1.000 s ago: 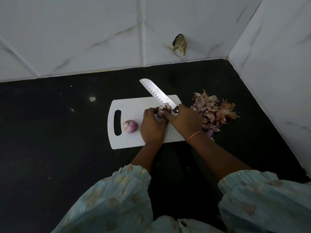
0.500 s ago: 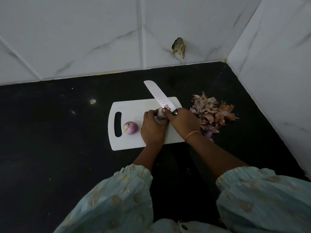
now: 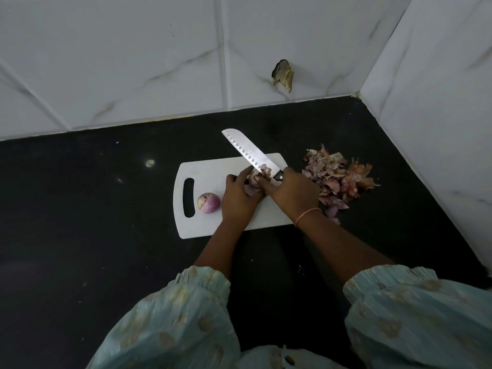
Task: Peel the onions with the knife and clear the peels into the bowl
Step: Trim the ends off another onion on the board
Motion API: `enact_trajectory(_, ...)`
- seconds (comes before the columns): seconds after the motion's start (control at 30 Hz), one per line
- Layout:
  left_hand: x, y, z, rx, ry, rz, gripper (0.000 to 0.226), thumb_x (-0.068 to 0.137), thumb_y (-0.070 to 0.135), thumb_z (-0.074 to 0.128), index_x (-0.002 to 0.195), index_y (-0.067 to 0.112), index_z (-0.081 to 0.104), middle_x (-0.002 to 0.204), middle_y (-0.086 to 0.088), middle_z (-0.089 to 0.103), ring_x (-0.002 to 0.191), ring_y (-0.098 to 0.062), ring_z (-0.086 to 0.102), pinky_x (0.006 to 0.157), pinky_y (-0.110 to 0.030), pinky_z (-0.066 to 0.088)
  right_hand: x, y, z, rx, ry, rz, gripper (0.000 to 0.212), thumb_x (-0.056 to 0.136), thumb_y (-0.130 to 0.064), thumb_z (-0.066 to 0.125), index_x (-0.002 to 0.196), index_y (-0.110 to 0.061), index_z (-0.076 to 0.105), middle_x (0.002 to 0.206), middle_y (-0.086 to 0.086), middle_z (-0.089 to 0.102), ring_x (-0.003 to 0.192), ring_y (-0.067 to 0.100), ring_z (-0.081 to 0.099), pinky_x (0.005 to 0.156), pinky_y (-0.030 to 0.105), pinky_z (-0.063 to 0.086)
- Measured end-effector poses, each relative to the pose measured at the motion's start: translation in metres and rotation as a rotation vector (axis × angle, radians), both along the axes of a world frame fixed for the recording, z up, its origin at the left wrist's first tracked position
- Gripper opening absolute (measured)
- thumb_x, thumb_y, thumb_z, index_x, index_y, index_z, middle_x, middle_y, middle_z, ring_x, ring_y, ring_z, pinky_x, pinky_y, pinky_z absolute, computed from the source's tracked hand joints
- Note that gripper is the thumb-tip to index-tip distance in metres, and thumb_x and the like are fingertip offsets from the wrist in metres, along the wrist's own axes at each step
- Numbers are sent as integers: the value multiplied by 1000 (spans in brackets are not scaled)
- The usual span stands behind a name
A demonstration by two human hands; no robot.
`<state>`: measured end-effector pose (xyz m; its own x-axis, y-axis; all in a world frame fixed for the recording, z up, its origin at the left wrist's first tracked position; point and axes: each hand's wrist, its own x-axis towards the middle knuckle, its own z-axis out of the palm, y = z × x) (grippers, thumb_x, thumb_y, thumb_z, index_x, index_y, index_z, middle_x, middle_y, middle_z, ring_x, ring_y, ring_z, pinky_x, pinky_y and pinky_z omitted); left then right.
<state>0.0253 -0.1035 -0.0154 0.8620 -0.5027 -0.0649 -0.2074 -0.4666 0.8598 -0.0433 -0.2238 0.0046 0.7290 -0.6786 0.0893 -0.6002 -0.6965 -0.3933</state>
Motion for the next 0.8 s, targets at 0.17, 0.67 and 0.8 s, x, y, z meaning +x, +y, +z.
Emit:
enact_trajectory(0.17, -4, -1, -7, -107, -49, 56, 39, 93, 23, 67, 131, 21, 60, 116, 0, 52, 88, -17, 63, 71, -30, 54, 1, 3, -1, 15, -11, -16, 68, 72, -85, 51, 88, -19, 57, 85, 4, 70, 82, 26, 68, 61, 33, 50)
enact_trajectory(0.67, -23, -9, 0, -91, -73, 267, 31, 94, 32, 63, 123, 22, 63, 120, 8, 61, 96, -5, 58, 74, -21, 41, 7, 6, 1, 210, -27, 4, 55, 83, -75, 50, 80, -20, 60, 82, 4, 69, 79, 24, 65, 61, 29, 41)
enact_trajectory(0.8, -29, -17, 5, -30, -57, 336, 30, 95, 36, 60, 122, 23, 61, 123, 8, 59, 99, -13, 61, 74, -25, 40, 10, 2, -2, 305, -15, 12, 59, 84, -74, 50, 70, -18, 63, 72, 4, 66, 73, 25, 64, 57, 29, 37)
